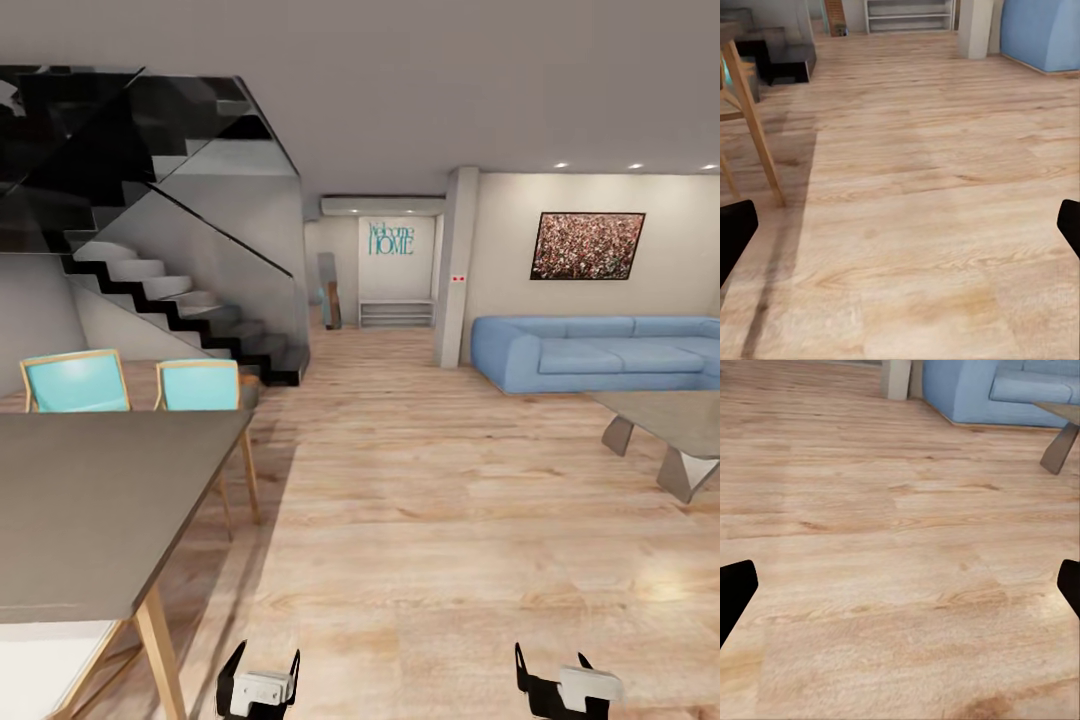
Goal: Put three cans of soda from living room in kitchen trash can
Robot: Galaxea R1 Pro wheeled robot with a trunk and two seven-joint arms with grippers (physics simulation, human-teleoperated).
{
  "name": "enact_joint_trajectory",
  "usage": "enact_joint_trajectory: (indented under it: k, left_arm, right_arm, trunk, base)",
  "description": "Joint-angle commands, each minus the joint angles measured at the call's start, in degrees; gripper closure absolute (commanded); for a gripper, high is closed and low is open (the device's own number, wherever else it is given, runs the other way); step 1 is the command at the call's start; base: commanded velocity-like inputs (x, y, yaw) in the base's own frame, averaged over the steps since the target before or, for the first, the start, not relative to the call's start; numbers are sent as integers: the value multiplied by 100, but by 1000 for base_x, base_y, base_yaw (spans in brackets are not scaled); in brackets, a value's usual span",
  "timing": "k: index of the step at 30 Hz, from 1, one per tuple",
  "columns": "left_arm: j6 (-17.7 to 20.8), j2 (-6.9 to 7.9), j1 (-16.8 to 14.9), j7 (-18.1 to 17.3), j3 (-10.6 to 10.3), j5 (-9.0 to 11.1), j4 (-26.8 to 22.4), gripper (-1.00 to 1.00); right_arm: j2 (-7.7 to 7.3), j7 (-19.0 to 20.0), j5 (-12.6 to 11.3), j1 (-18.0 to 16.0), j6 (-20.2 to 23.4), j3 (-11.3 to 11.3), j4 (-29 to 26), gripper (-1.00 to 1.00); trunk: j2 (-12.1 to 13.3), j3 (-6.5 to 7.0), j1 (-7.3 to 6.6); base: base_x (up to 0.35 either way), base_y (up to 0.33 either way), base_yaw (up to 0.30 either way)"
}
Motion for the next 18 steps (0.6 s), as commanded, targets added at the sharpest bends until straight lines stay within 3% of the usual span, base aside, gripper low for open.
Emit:
enact_joint_trajectory:
  k: [1,18]
  left_arm:
    - [0,0,0,0,0,0,4,-100]
    - [0,-6,0,0,0,0,12,-100]
  right_arm:
    - [1,-1,0,0,0,1,0,-100]
    - [10,-1,1,0,-1,7,0,-100]
  trunk:
    - [0,0,0]
    - [0,0,0]
  base:
    - [263,-131,0]
    - [263,-131,0]
